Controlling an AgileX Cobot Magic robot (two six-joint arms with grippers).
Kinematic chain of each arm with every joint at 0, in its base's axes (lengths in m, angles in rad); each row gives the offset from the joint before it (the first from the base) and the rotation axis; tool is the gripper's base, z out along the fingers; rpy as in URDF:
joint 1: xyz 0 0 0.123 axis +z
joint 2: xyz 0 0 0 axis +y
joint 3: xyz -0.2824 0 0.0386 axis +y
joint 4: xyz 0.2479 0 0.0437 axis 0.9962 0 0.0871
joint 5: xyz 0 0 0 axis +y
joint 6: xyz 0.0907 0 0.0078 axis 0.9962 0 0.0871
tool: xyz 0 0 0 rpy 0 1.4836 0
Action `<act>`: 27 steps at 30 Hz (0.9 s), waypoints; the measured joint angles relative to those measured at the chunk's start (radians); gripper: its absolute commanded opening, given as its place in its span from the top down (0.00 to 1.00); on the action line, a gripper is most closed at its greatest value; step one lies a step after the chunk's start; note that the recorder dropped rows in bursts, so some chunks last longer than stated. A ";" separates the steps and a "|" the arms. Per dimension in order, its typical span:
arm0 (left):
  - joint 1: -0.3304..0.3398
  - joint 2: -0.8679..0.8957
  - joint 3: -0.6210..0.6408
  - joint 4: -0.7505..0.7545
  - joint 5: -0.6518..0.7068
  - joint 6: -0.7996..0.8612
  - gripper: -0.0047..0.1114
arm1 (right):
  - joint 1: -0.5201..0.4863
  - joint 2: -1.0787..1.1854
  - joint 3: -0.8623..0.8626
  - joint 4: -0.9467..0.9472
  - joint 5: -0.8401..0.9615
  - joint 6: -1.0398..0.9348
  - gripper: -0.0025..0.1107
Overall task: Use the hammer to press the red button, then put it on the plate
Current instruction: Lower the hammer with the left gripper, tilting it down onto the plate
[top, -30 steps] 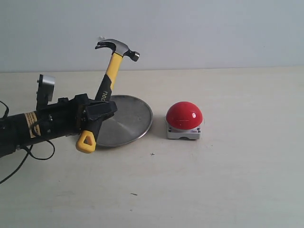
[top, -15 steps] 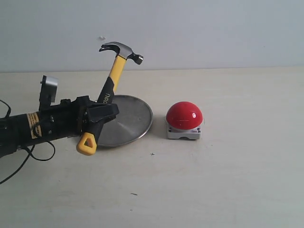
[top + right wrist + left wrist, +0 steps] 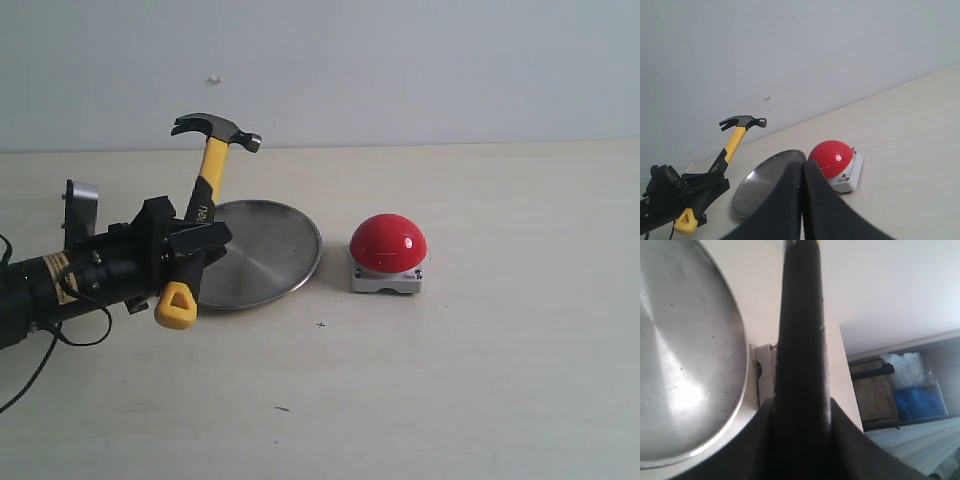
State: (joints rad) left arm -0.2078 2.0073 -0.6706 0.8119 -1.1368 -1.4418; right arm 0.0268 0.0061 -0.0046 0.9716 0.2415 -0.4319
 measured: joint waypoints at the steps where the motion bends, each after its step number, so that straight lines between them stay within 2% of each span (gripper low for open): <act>1: 0.000 0.000 0.000 0.015 0.000 0.000 0.96 | 0.000 0.000 0.000 0.000 0.000 0.000 0.98; 6: 0.000 0.000 0.000 0.119 0.000 -0.002 0.96 | 0.000 0.000 0.000 0.000 0.000 0.000 0.98; 10: -0.002 0.000 0.000 0.139 -0.004 -0.040 0.96 | 0.000 0.000 0.000 0.000 0.000 0.000 0.98; 20: -0.005 0.002 0.002 -0.015 -0.004 -0.146 0.96 | 0.000 0.000 0.000 0.000 0.000 0.000 0.98; 27: -0.080 0.002 -0.006 -0.193 0.085 -0.146 0.96 | 0.000 0.000 0.000 0.000 0.000 0.000 0.98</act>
State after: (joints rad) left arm -0.2883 2.0090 -0.6768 0.6186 -1.0513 -1.5875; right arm 0.0268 0.0061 -0.0046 0.9716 0.2415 -0.4319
